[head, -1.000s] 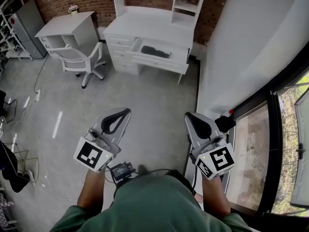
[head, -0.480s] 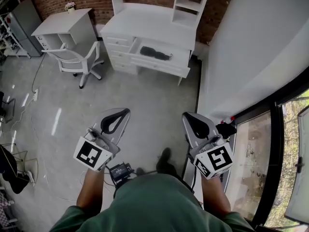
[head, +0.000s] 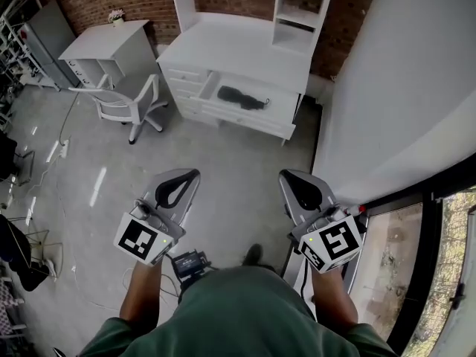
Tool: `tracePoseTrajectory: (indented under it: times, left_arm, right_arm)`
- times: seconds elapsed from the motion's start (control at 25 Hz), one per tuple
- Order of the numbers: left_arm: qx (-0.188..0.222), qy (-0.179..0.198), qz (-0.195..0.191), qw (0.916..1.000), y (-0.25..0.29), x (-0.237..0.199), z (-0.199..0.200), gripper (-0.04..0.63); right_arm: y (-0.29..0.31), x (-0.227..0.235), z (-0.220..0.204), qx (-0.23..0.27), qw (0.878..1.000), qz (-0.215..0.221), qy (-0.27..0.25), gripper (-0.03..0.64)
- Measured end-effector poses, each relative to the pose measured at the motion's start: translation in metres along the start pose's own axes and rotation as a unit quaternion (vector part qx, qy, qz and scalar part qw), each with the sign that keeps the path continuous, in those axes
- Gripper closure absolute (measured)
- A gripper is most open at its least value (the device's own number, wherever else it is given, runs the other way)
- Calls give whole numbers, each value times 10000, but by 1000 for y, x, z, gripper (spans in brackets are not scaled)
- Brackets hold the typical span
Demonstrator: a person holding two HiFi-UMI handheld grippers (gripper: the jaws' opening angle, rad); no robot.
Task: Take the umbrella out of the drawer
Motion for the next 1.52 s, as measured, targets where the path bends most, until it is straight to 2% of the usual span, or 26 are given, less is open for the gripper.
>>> tracePoseTrajectory:
  times: [0.2, 0.56, 0.8, 1.04, 1.24, 1.52]
  left_arm:
    - [-91, -40, 77, 9999, 43, -2, 1, 592]
    - [-189, -37, -193, 9996, 117, -32, -10, 592]
    - [-7, -132, -595, 9981, 170, -84, -19, 592]
    - [151, -201, -816, 9963, 199, -152, -28, 592]
    - [248, -274, -964, 9947, 212, -206, -38, 592]
    - [329, -316, -980, 9941, 225, -254, -52, 592]
  right_arm:
    - [9, 44, -2, 61, 9999, 135, 44, 612]
    - [36, 105, -16, -7, 9996, -52, 264, 612]
    - [79, 138, -10, -153, 9987, -422, 257, 612]
    - [141, 155, 2, -214, 9973, -678, 170, 612]
    - [191, 161, 11, -225, 9959, -869, 98, 612]
    - [236, 170, 14, -362, 9951, -923, 48, 612]
Point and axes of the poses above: the fingertips, and each gripper's own axes: y forward along the fingers, x to its right, z out of its top, the point moved 6 cm from there along -y, backward along the fingers, and after that the axes turned 4 degrees about z, right-handed, at the moved point
